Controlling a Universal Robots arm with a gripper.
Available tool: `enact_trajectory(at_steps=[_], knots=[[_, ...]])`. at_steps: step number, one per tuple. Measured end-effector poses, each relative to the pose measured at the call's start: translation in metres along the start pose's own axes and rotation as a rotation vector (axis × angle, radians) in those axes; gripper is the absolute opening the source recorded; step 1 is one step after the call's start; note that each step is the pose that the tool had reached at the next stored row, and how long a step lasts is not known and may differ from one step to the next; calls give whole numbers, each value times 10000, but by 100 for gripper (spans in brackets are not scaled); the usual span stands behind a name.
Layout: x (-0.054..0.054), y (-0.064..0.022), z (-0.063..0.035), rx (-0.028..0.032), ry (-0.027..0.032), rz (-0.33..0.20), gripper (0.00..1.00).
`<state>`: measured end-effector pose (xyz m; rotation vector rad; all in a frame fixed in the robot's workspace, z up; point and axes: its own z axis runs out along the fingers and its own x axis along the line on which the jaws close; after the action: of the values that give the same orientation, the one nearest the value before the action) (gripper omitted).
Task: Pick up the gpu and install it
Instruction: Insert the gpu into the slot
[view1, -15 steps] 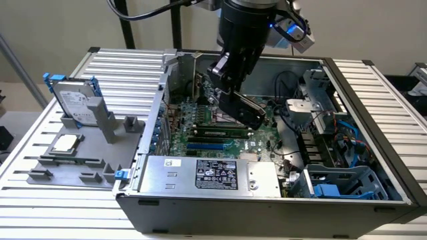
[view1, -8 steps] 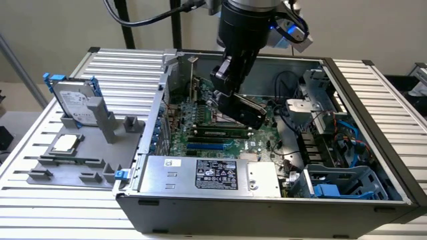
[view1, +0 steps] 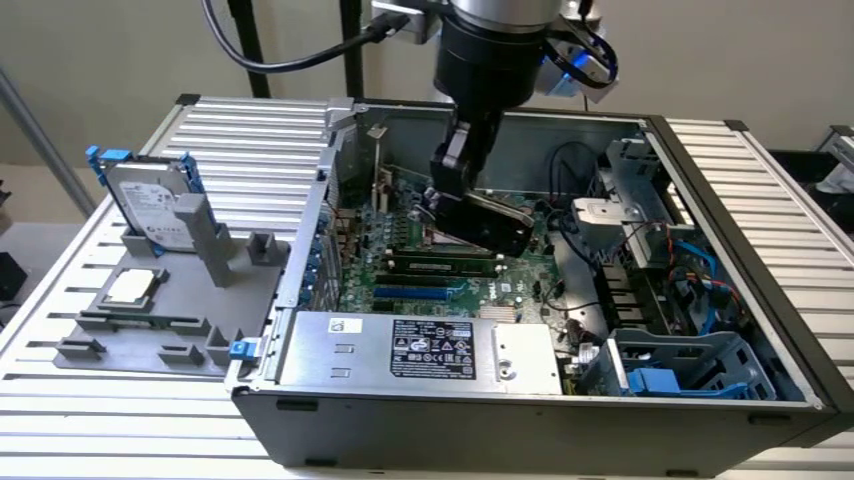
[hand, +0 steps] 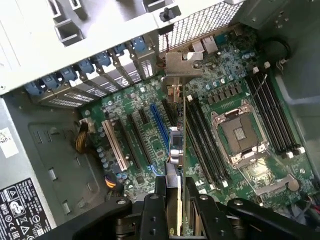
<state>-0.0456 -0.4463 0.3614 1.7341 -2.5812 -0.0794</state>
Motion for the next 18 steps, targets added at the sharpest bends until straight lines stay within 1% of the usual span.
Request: enact_trajectory(at_steps=[14, 18], knots=[[0, -6, 99, -7, 151, -2541, 0], [0, -9, 147, -4, 194, -3270, 0]])
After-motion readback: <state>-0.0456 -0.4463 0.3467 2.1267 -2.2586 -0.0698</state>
